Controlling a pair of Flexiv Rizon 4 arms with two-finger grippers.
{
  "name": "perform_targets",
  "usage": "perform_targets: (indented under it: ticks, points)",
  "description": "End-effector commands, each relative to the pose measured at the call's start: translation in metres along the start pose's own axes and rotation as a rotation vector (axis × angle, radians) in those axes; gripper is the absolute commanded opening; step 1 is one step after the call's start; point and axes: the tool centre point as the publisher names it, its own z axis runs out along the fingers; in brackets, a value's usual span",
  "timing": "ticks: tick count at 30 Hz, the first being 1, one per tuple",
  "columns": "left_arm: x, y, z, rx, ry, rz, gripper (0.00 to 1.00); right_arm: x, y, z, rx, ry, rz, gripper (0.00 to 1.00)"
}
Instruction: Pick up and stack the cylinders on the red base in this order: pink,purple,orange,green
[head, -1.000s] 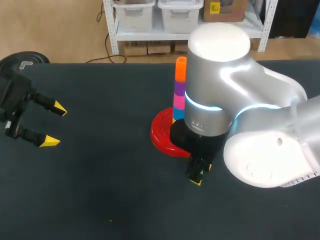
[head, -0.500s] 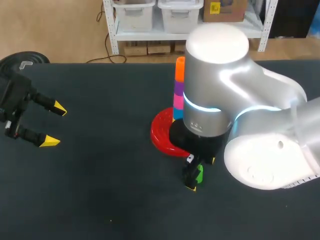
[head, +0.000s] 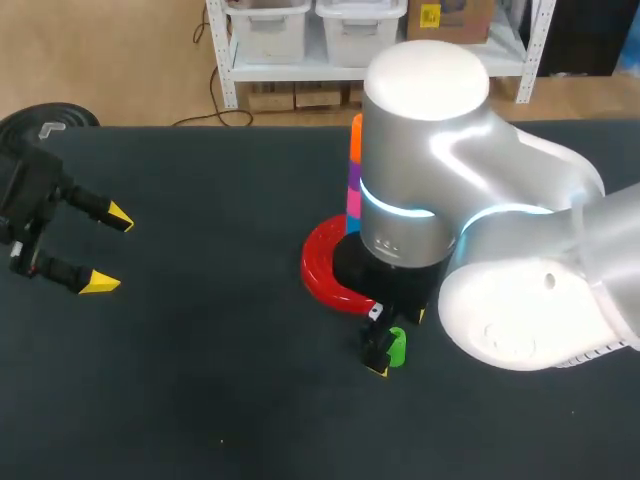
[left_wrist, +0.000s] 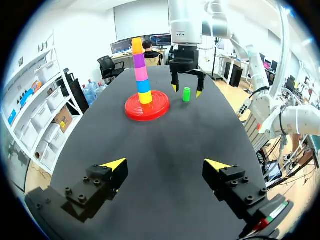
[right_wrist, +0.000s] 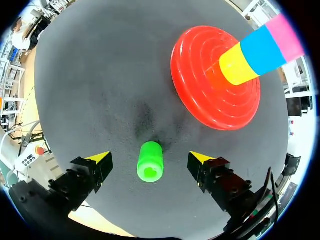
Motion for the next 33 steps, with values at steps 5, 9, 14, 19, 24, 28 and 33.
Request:
perform_targets:
  ticks: [5, 9, 14, 19, 24, 28, 33]
  points:
    - [0.001, 0.000, 0.000, -0.003, -0.003, 0.003, 1.00, 0.001, 0.000, 0.002, -0.016, 0.002, 0.006, 0.09]
    - [0.001, 0.000, 0.000, -0.003, -0.003, 0.003, 1.00, 0.002, 0.000, 0.003, -0.019, 0.004, 0.006, 0.00]
    - [0.001, 0.000, 0.000, -0.003, -0.003, 0.003, 1.00, 0.002, 0.000, 0.004, -0.023, 0.008, 0.004, 0.00]
    - [0.001, 0.000, 0.000, -0.003, -0.003, 0.003, 1.00, 0.004, -0.001, 0.004, -0.025, 0.009, 0.003, 0.00]
    - [0.001, 0.000, 0.000, -0.003, -0.003, 0.003, 1.00, 0.004, 0.000, 0.006, -0.031, 0.008, 0.005, 0.00]
    - [0.001, 0.000, 0.000, -0.003, -0.003, 0.003, 1.00, 0.004, 0.000, -0.003, -0.018, -0.003, 0.005, 0.00]
    - [0.001, 0.000, 0.000, -0.003, -0.003, 0.003, 1.00, 0.002, 0.000, -0.040, 0.046, -0.024, -0.007, 0.00]
